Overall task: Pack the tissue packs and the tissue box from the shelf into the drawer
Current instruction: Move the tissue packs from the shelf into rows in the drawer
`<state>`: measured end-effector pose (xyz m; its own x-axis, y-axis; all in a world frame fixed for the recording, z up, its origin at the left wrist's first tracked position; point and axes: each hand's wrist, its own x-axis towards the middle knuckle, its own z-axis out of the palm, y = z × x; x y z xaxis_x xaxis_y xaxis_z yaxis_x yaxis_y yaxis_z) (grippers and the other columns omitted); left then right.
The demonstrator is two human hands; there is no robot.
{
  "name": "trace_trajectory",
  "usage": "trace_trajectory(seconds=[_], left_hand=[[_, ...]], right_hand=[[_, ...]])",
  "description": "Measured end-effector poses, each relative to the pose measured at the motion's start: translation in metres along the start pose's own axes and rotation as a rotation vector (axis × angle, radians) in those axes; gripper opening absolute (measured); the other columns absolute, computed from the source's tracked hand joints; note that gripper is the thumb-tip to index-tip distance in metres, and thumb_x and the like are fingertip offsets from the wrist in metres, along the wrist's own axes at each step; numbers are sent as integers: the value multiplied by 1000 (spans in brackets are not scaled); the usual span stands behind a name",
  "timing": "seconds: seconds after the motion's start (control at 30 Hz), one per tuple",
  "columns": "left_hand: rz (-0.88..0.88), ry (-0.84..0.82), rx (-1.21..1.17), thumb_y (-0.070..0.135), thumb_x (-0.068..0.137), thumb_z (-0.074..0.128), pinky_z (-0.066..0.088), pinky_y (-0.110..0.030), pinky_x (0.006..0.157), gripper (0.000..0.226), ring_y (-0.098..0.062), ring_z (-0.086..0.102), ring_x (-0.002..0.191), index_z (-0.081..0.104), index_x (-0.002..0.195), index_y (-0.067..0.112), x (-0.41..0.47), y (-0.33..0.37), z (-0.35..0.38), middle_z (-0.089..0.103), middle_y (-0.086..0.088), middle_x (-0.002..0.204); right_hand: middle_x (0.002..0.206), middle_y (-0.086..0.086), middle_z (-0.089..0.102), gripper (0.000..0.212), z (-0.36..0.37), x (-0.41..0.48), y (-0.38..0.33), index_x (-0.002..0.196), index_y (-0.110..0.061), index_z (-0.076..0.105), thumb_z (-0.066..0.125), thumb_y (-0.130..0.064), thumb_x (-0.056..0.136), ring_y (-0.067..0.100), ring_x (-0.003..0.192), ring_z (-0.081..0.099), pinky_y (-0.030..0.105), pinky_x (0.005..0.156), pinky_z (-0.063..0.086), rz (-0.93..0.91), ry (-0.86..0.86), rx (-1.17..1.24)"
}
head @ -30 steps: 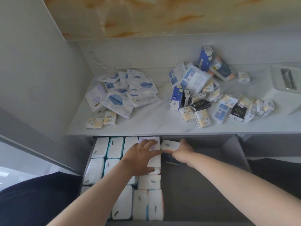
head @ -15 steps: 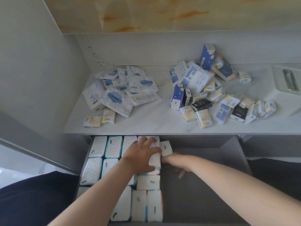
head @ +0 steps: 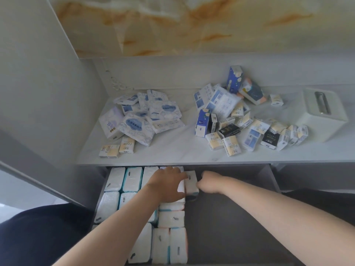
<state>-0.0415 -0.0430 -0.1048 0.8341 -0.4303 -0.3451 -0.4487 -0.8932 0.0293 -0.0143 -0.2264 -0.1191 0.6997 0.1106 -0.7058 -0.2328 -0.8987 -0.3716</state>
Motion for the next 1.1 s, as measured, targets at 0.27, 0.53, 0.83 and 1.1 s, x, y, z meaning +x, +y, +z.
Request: trace_trajectory(seconds=[0.27, 0.53, 0.83, 1.1], left_hand=[[-79, 328, -346, 37, 91, 50, 51, -28, 76, 19, -15, 61, 92, 64, 102, 31, 36, 54, -99, 66, 11, 101], [-52, 504, -324, 27, 93, 48, 50, -33, 81, 28, -21, 58, 103, 60, 118, 25, 132, 99, -190, 61, 4, 114], [-3, 501, -72, 21, 95, 46, 36, -39, 104, 49, -24, 39, 128, 39, 143, 25, 261, 89, -209, 46, -2, 140], [-24, 280, 161, 35, 96, 27, 39, -40, 93, 38, -23, 50, 109, 63, 90, 23, 304, 47, -189, 61, -1, 110]], right_hand=[[99, 3, 71, 28, -118, -57, 11, 117, -13, 58, 49, -30, 97, 21, 69, 70, 26, 54, 49, -109, 48, 25], [110, 3, 69, 16, -231, -36, 71, 89, -27, 67, 52, -21, 89, 24, 95, 65, 27, 74, 45, -195, 713, 224], [135, 13, 44, 52, -290, 71, 101, 137, -14, 49, 62, -15, 87, 35, 121, 52, 40, 99, 46, -104, 820, 181], [148, 15, 37, 99, -308, 132, 104, 157, -18, 7, 67, -35, 80, 38, 133, 39, 50, 107, 39, -62, 773, -27]])
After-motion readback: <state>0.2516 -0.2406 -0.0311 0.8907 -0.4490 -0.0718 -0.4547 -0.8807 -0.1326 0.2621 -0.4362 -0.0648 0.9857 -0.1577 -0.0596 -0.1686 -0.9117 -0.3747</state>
